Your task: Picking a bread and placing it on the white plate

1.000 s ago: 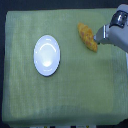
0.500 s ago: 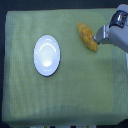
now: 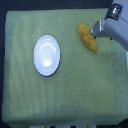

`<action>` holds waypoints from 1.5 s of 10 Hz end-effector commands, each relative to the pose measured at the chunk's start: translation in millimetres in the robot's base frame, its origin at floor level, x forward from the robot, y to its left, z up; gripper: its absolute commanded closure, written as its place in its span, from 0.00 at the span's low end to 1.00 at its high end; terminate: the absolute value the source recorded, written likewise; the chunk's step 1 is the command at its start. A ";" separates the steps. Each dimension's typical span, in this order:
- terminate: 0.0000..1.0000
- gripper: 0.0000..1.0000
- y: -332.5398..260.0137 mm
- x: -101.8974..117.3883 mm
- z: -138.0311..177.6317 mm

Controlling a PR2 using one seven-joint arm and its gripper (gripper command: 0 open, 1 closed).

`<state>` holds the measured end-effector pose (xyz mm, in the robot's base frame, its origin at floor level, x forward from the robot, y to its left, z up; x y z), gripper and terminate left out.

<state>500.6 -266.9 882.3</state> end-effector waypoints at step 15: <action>0.00 0.00 63.8 73.8 -134.4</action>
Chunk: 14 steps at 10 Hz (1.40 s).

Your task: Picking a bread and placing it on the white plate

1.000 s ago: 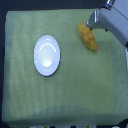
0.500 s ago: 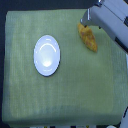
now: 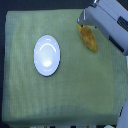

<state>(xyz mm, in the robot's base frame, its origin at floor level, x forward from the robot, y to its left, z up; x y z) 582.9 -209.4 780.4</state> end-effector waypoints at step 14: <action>0.00 0.00 11.2 -18.8 -69.2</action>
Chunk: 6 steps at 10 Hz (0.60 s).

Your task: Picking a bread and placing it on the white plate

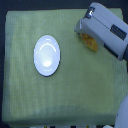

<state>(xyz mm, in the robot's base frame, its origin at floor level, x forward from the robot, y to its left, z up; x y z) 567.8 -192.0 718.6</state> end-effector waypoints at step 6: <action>0.00 1.00 -5.9 3.5 -0.3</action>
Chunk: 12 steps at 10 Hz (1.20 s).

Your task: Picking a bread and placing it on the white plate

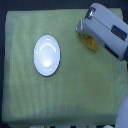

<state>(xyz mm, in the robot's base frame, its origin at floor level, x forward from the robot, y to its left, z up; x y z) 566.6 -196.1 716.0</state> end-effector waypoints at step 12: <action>0.00 1.00 -8.9 10.7 13.0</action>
<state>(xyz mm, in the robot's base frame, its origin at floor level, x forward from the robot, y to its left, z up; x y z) 573.9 -202.9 723.4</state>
